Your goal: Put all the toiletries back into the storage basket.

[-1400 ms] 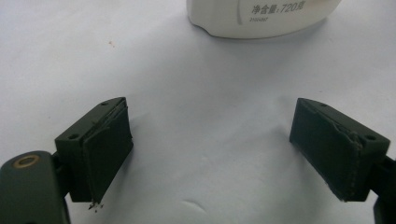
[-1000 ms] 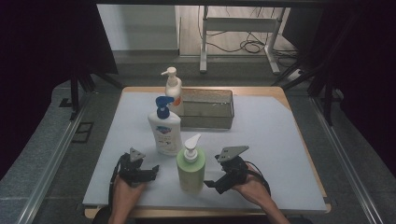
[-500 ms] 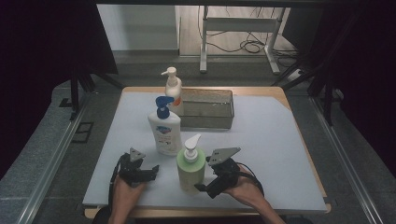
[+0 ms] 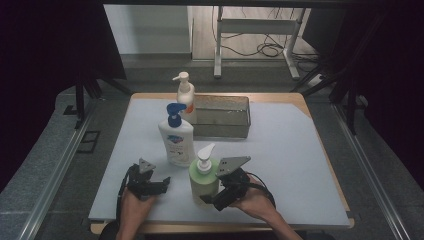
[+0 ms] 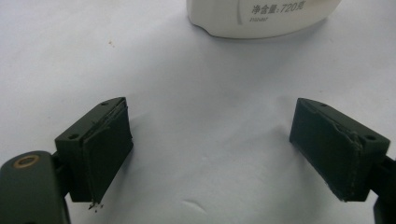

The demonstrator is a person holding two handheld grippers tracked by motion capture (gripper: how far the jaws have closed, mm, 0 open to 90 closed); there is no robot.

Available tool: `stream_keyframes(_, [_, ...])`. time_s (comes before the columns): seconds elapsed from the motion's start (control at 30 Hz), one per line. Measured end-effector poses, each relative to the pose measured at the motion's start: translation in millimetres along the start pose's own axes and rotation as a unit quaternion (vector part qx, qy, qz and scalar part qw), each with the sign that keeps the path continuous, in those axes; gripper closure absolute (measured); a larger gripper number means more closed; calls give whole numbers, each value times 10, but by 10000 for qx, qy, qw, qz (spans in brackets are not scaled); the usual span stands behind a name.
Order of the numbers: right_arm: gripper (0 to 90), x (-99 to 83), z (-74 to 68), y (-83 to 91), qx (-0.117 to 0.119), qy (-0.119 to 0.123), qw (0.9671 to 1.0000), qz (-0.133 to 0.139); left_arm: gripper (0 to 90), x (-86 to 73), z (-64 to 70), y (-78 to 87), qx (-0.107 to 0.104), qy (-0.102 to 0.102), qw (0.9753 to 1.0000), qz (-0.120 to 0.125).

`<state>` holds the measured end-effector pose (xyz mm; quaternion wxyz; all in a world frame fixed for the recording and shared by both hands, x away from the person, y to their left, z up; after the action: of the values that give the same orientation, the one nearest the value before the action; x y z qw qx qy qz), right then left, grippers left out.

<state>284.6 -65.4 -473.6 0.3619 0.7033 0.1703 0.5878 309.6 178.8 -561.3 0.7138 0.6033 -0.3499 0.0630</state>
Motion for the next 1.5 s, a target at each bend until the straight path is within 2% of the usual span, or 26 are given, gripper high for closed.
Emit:
stream_keyframes(0.43, [98, 163, -17, 10, 8, 79, 9996, 253, 123, 0, 0, 0, 0, -1, 10000, -1])
stream_keyframes(0.67, [114, 191, -30, 18, -86, 127, 9996, 231, 122, 0, 0, 0, 0, 0, 10000, -1])
stream_keyframes(0.87, [119, 184, -30, 37, -200, 36, 9996, 189, 123, 1, 0, 0, 0, 4, 10000, 1])
stream_keyframes(1.03, [119, 187, 18, 74, -379, 35, 9992, 155, 123, 2, 2, -2, -2, 18, 10000, 14])
stream_keyframes(1.33, [120, 254, 135, 198, -526, -162, 9981, 277, 123, 2, 2, -2, -5, 19, 10000, 12])
stream_keyframes(1.5, [120, 282, 249, 235, -637, -322, 9971, 276, 123, 2, -1, -1, -2, 3, 10000, 8])
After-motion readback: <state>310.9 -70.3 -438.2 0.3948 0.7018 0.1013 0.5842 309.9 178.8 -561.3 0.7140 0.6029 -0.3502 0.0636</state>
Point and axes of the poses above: each handheld gripper's, and its own axes: y roughly backward along the jaws, x roughly out of its top, z roughly to its right, the point moved 5 cm from there along -y, roughly forward along the jaws, and after that the axes turned 8 degrees about -z, right-handed, at the moved point
